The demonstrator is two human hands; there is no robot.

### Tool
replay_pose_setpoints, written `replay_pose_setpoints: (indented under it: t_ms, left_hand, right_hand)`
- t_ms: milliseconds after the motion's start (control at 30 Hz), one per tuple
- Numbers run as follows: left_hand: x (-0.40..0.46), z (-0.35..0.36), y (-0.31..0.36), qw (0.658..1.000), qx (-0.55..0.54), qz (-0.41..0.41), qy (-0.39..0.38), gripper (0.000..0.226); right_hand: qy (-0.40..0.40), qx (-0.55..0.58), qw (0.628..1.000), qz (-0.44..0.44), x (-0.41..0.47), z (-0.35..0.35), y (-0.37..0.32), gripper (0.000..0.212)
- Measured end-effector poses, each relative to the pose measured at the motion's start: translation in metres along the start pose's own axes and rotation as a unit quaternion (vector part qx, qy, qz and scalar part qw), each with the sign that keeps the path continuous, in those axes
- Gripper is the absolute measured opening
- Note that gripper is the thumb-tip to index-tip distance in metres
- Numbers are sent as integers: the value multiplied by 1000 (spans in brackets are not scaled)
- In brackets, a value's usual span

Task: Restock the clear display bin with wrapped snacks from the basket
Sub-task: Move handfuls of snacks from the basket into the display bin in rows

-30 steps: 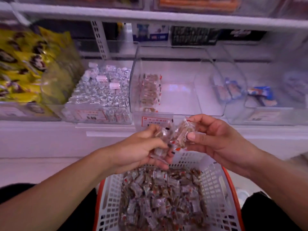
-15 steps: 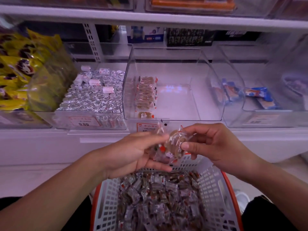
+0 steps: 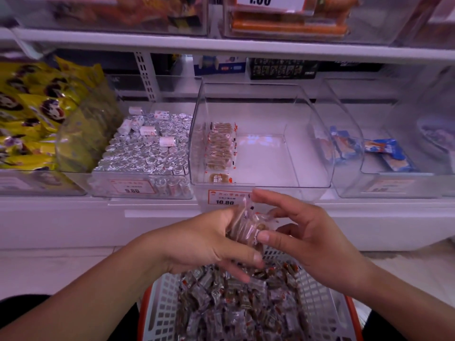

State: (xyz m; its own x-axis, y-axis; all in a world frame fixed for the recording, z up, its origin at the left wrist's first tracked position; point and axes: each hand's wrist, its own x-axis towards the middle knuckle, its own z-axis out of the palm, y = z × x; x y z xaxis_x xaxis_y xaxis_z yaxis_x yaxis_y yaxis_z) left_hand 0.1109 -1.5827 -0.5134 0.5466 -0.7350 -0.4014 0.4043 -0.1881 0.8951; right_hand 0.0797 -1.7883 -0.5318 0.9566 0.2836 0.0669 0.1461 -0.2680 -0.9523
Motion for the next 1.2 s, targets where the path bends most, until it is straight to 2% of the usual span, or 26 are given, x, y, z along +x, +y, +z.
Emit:
replay_pose_setpoints:
  t_ms: [67, 133, 200, 300, 567, 700, 767, 833, 900, 1000, 1100, 1200]
  left_hand:
    - [-1, 0, 10, 997, 83, 6, 10, 52]
    - [0, -4, 24, 987, 156, 6, 33, 50]
    - [4, -10, 39, 978, 200, 7, 57, 48]
    - [16, -25, 62, 968, 232, 5, 96, 47]
    - [50, -62, 96, 956, 261, -12, 134, 58]
    - [57, -79, 108, 937, 272, -1, 218, 69]
    - [55, -90, 113, 896, 341, 55, 277, 60]
    - [57, -98, 116, 818, 475, 89, 311, 38]
    - [65, -98, 117, 729, 625, 34, 278, 26]
    - [94, -84, 103, 606, 773, -104, 156, 34]
    - [121, -77, 89, 542, 811, -204, 83, 49]
    - [132, -81, 84, 508, 822, -249, 72, 59]
  right_hand:
    - [-65, -36, 997, -22, 7, -10, -11, 65]
    - [-93, -83, 992, -33, 20, -22, -25, 69]
    - [-106, -123, 986, -47, 36, -31, -39, 58]
    - [-97, -179, 976, -76, 65, -37, -51, 39]
    - [-83, -216, 968, -99, 123, -49, -42, 32]
    - [-43, -263, 958, -103, 145, -60, -33, 25]
    - [-16, -328, 941, -81, 150, -66, -25, 29]
    - [-19, -419, 906, -56, 148, -69, -13, 35]
    - [-39, -492, 869, -34, 144, -66, 0, 36]
    - [-64, -550, 832, -26, 138, -57, 13, 32]
    - [-96, -548, 831, -9, 138, -53, 15, 34]
    - [-110, -555, 825, 5, 143, -55, 12, 40]
